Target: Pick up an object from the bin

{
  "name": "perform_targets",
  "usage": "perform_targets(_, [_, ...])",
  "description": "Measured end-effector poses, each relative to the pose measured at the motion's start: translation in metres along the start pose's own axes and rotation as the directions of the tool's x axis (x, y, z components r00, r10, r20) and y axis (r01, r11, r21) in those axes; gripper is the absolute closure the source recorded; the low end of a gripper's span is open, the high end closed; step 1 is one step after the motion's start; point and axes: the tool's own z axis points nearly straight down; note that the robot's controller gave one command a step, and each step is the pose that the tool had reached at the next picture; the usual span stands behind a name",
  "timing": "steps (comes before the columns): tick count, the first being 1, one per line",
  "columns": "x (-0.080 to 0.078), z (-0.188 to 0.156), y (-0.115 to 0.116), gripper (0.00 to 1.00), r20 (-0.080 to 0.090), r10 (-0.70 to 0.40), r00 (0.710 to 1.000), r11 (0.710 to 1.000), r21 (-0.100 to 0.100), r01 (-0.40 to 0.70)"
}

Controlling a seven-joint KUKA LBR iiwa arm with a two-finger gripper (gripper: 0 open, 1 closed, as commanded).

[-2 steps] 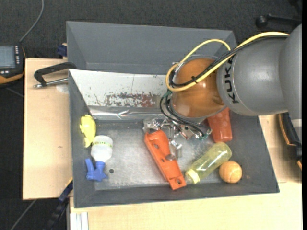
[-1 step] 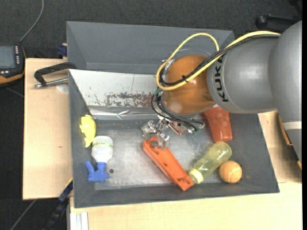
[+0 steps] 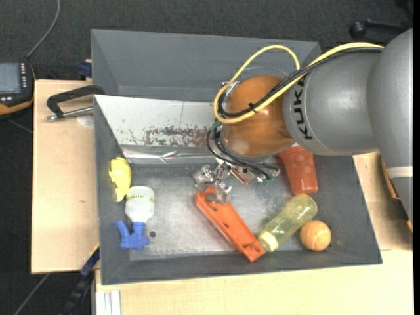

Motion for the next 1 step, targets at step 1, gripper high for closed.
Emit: perform_targets(1, [0.0000,-0.0115,-0.0086,1.00,0.003,-0.017,1.000,1.000,0.000,0.017])
